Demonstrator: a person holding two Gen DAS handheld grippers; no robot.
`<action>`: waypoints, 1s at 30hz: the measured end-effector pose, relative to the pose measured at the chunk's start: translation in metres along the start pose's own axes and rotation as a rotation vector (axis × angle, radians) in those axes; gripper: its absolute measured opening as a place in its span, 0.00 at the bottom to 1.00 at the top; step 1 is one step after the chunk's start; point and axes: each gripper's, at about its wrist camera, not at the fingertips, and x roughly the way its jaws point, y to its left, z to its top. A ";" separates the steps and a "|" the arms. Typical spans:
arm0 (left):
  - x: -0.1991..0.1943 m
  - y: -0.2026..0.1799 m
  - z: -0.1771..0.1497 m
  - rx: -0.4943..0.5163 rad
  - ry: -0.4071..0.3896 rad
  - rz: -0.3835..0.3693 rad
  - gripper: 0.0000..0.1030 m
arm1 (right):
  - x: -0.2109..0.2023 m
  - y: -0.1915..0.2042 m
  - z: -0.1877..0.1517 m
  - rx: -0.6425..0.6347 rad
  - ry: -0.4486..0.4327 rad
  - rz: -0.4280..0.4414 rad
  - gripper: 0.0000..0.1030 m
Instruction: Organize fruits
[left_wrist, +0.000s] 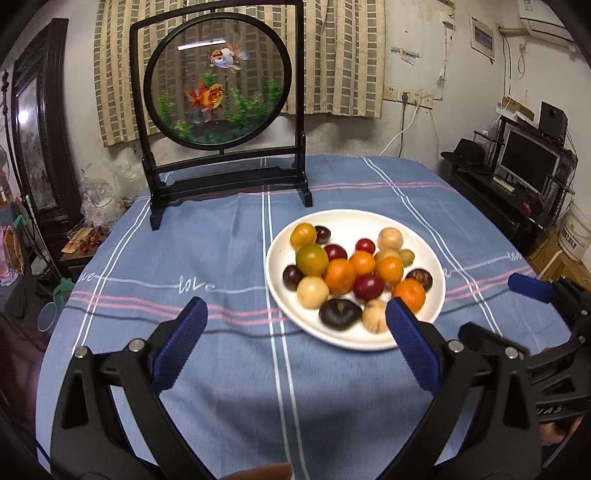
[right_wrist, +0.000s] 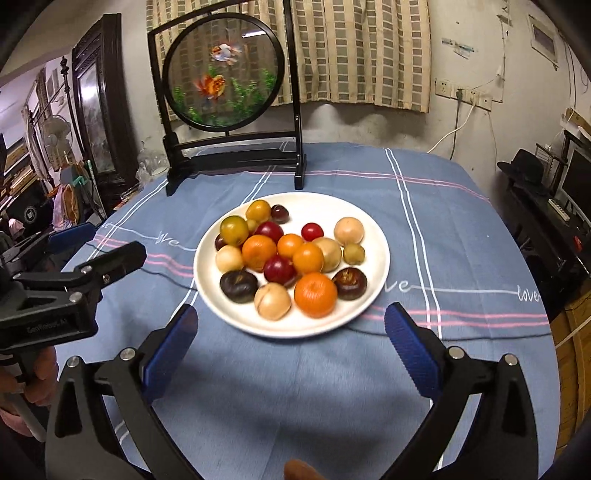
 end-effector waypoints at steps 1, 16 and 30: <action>-0.003 0.000 -0.003 -0.001 0.002 0.000 0.96 | -0.004 0.001 -0.004 -0.003 0.001 0.004 0.99; -0.032 -0.005 -0.024 -0.013 0.013 -0.022 0.96 | -0.035 0.010 -0.021 -0.009 -0.034 0.003 0.99; -0.027 -0.006 -0.022 -0.034 0.004 0.013 0.98 | -0.036 0.005 -0.024 0.001 -0.041 -0.003 0.99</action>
